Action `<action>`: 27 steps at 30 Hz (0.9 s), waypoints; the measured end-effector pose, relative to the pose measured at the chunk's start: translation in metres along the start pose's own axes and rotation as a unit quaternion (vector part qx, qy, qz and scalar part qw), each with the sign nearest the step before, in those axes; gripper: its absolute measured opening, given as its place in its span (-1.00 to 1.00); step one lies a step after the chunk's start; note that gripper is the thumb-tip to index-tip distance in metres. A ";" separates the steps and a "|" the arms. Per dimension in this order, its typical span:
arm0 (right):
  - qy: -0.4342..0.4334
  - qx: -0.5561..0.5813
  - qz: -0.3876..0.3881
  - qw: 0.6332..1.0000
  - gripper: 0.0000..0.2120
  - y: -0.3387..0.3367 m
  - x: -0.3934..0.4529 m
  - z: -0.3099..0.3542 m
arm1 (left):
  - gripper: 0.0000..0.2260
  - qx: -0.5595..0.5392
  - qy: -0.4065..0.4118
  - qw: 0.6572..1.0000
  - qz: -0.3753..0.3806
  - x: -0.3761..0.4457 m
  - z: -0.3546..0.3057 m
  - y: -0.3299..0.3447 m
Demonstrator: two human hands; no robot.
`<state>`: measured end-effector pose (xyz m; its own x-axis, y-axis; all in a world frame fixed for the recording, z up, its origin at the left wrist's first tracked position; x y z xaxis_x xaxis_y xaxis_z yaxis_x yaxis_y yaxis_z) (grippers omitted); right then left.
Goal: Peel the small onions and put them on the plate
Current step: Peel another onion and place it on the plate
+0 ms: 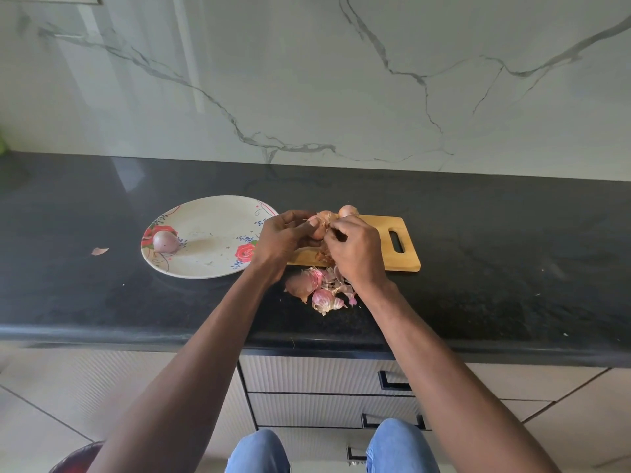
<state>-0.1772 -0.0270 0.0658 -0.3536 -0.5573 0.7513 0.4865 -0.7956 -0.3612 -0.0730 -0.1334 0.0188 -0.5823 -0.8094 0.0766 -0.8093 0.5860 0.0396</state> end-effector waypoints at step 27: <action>0.300 0.257 -0.038 0.918 -0.78 0.003 -0.005 -0.048 | -0.83 -0.161 -0.102 0.981 0.041 -0.004 0.005 0.011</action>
<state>-0.2121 -0.0378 0.0345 -0.7028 -0.6586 0.2690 0.7010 -0.7055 0.1041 -0.0800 -0.1240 0.0140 -0.6736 -0.7312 -0.1079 -0.7128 0.6040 0.3565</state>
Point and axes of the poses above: each hand's wrist, its own x-axis towards the middle knuckle, its own y-axis out of the palm, z = x × y, the point moved 9 cm from there along x, towards the middle knuckle, and after that the axes turned 11 degrees about x, right-handed, at the moved point
